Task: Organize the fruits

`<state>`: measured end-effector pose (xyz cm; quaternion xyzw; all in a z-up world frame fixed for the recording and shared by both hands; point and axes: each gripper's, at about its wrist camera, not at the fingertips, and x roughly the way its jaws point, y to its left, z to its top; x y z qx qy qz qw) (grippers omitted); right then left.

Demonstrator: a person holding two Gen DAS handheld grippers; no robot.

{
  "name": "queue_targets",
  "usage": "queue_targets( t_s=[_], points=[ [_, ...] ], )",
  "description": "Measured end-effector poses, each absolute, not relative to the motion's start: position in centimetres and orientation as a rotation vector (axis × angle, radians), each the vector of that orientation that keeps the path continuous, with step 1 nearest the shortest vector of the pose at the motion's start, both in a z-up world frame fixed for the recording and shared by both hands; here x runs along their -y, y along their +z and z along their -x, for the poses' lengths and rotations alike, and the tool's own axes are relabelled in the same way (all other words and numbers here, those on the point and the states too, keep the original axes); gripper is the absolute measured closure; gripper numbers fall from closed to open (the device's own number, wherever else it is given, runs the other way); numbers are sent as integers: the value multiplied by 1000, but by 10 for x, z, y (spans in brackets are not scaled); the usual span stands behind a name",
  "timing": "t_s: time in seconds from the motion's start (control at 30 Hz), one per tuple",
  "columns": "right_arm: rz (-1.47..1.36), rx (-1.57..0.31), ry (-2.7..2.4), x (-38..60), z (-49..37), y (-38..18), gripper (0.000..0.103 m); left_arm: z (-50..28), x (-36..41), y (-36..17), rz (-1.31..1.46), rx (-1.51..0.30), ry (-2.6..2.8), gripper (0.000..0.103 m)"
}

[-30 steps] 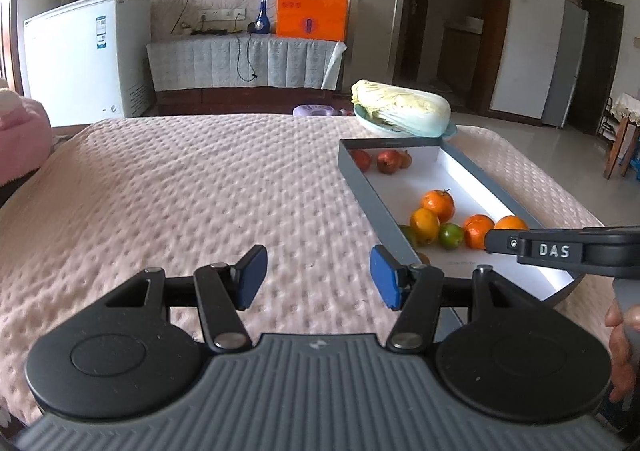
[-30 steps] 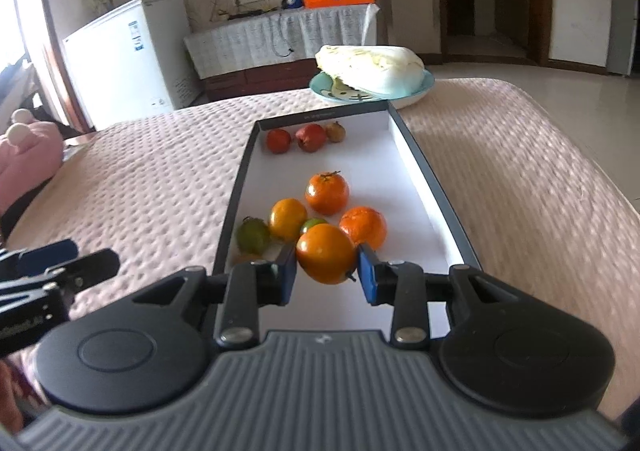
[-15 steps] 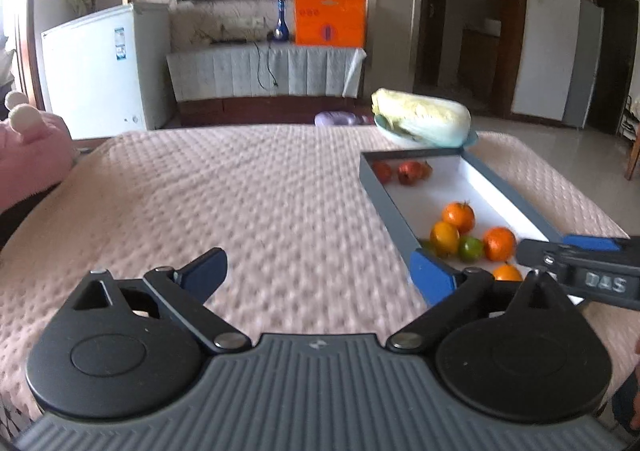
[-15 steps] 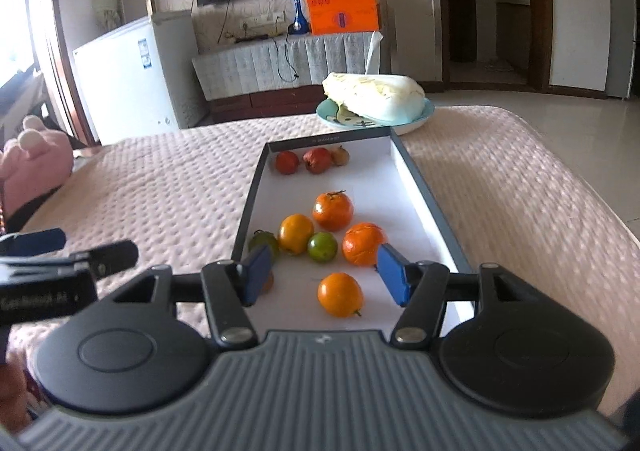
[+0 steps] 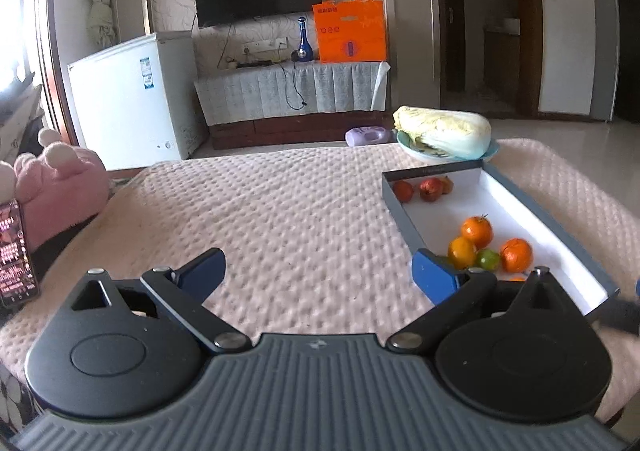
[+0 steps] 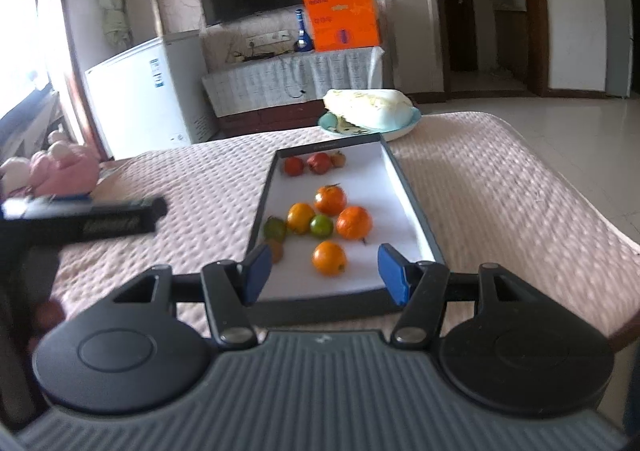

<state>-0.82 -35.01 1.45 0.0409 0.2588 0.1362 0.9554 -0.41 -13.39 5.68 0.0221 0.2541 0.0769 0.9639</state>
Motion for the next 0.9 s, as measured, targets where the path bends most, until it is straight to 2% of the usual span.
queue_targets(
  t_s=[0.27, 0.9],
  points=[
    [-33, -542, 313, 355, 45, 12, 42, 17, 136, 69, 33, -527, 70, 2],
    [-22, -560, 282, 365, 53, 4, 42, 49, 192, 63, -47, -536, -38, 2]
  ],
)
